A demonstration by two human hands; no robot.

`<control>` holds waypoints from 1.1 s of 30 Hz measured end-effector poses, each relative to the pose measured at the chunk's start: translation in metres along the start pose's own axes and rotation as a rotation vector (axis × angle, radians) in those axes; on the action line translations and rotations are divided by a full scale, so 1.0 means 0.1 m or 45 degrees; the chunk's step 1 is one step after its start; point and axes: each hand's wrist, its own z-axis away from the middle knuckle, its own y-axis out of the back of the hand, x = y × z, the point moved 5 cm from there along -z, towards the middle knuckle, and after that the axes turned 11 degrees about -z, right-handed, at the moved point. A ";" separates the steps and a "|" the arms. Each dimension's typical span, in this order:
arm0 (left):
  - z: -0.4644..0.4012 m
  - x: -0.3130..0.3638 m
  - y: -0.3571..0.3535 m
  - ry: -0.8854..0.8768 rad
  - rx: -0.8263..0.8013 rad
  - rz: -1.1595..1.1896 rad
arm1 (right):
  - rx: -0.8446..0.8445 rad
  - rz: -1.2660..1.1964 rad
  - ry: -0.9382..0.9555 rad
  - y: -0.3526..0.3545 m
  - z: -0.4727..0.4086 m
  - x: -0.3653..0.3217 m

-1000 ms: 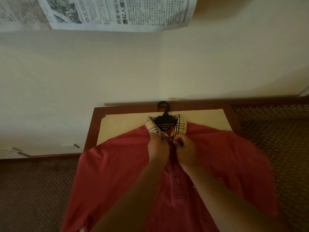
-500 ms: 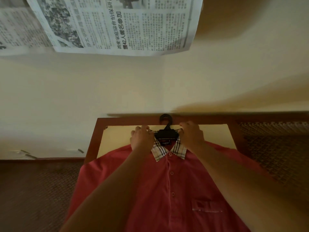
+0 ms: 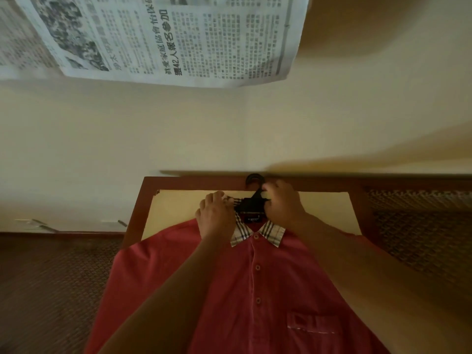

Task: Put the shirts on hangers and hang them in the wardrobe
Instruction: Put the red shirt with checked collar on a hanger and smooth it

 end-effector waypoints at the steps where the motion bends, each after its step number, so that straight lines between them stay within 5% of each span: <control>1: 0.16 -0.01 -0.02 -0.057 0.033 -0.027 | -0.093 0.050 0.050 -0.06 0.01 -0.06; 5: 0.74 -0.14 -0.25 -0.227 -0.079 -0.281 | -0.371 0.385 0.145 -0.20 0.05 -0.19; 11: 0.93 -0.24 -0.29 -0.171 -0.101 -0.351 | -0.353 0.546 0.364 -0.14 0.08 -0.34; 16: 0.94 -0.27 -0.31 -0.165 -0.131 -0.382 | -0.285 0.581 0.318 -0.16 0.04 -0.34; 25: 1.21 0.26 -0.27 -0.395 -0.113 -0.267 | 0.497 0.105 -0.227 -0.12 1.30 0.32; 29: 1.29 0.51 -0.51 -0.504 -0.246 -0.412 | 0.294 0.162 -0.504 -0.25 1.65 0.59; 33: 1.15 0.51 -0.60 -0.480 -0.291 -0.538 | -0.027 0.076 -0.382 -0.18 1.67 0.83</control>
